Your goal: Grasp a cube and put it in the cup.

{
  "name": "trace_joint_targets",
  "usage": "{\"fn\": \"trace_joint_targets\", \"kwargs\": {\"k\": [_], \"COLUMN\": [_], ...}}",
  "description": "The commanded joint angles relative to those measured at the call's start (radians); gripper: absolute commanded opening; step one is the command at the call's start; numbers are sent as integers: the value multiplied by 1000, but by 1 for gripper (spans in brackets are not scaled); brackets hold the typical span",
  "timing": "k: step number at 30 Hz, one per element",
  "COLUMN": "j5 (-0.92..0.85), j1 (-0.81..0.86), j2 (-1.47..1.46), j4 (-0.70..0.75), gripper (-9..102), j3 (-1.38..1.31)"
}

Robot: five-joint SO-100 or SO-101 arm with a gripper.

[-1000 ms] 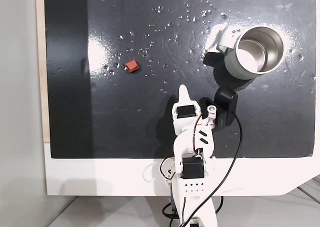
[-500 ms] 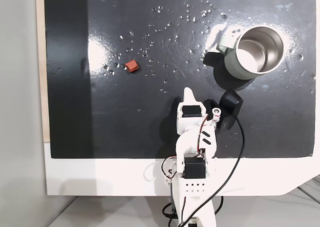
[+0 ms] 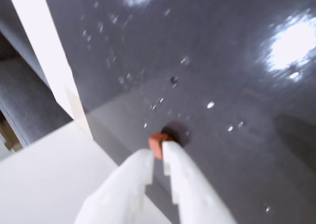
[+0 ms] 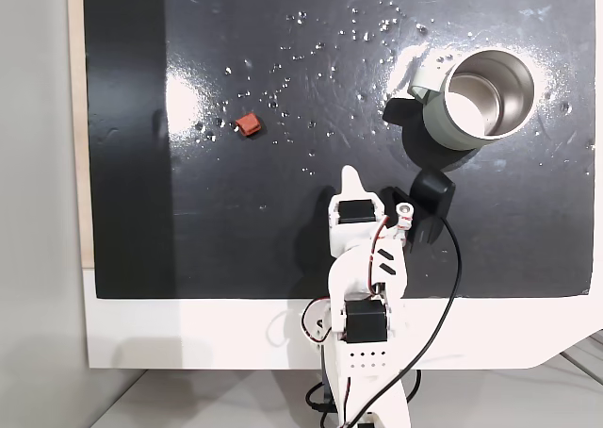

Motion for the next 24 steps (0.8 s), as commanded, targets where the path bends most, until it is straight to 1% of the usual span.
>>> {"fn": "trace_joint_targets", "kwargs": {"k": [1,6,13,24], "j5": [-15,12,72,110], "j1": [-31,-81,-170,-314], "j2": [-132,-402,-795,-1164], "j4": [0,20,190,371], "gripper": [0,0,0,0], "j3": [-198,-480,-907,-1244]}}
